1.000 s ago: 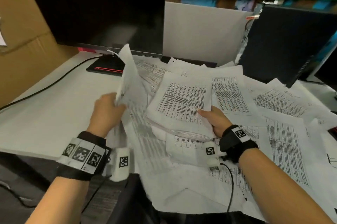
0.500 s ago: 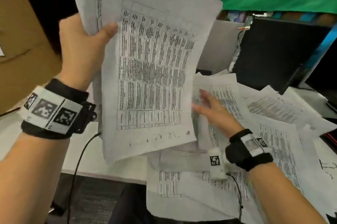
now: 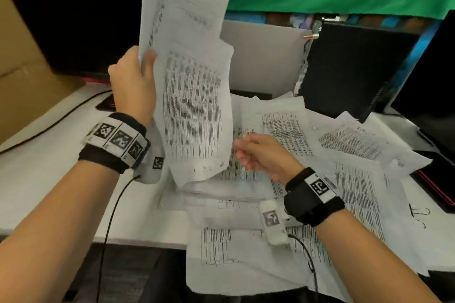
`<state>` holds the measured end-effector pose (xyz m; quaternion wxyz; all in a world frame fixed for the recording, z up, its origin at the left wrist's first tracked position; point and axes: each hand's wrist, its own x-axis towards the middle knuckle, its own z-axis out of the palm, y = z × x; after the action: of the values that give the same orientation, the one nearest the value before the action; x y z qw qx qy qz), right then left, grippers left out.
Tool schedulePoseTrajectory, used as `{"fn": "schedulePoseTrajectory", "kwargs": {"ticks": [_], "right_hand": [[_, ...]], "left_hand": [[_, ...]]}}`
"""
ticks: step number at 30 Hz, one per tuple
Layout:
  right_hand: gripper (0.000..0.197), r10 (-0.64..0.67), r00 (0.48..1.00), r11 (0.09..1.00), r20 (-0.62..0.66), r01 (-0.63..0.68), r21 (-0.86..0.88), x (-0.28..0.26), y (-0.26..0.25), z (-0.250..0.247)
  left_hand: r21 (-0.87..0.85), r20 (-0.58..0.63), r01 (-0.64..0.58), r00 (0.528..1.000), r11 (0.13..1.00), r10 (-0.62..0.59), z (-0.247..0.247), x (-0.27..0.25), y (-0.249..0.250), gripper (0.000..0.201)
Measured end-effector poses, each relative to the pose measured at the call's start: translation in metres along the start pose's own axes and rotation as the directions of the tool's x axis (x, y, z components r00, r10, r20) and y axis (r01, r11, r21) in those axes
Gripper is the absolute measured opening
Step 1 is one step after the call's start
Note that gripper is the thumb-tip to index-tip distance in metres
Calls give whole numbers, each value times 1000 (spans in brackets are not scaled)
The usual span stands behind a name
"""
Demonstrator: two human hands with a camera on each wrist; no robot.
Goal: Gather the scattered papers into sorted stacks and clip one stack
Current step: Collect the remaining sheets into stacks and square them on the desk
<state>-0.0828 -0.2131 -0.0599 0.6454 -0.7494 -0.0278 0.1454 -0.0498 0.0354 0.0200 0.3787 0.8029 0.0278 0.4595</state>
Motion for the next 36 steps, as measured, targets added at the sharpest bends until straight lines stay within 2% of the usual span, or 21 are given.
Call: {"fn": "schedulePoseTrajectory", "kwargs": {"ticks": [2,4,5,8,10,13,15,20,23,27,30,31,32,34,36], "right_hand": [[21,15,994,996,-107,-25,-91,5,5,-5],[24,80,992,992,-97,-88,-87,9,11,-6],[35,125,989,987,-75,-131,-88,11,14,-4],[96,215,973,946,-82,-228,-230,18,20,11],[104,200,968,912,-149,-240,-333,28,23,19],[95,199,955,848,-220,-280,-451,42,29,24],[89,196,952,830,-235,-289,-478,46,32,24],[79,174,947,811,-271,-294,-506,49,35,25],[78,195,945,842,-264,-299,-448,48,35,27],[54,183,950,867,-252,-276,-415,48,36,24],[5,92,963,930,-254,-174,-323,46,38,15],[16,65,960,936,-274,-154,-317,48,37,8],[16,41,956,936,-289,-138,-323,47,35,2],[5,37,951,922,-306,-150,-356,46,33,-14],[8,83,949,916,-304,-193,-353,43,34,-27]], "left_hand": [[40,-33,26,999,999,-25,-5,4,2,39],[59,-61,62,996,996,-59,-10,11,1,40],[62,-49,75,996,995,-72,-10,12,1,40],[87,34,128,991,988,-131,-1,1,-6,35],[108,122,175,975,979,-187,9,-7,-16,31],[126,250,233,933,964,-258,17,-18,-34,27],[135,289,245,917,960,-274,17,-25,-38,26],[103,310,244,913,964,-264,18,-36,-31,25],[87,300,245,918,966,-260,22,-38,-28,25],[59,291,246,923,967,-253,26,-43,-29,22],[26,235,214,948,977,-214,20,-42,-28,22],[-3,197,188,963,982,-184,15,-38,-27,23],[-31,144,161,977,986,-155,9,-33,-24,24],[-47,-2,97,995,994,-97,-6,-16,-19,25],[-78,-131,17,991,997,-27,-19,5,-14,26]]}}
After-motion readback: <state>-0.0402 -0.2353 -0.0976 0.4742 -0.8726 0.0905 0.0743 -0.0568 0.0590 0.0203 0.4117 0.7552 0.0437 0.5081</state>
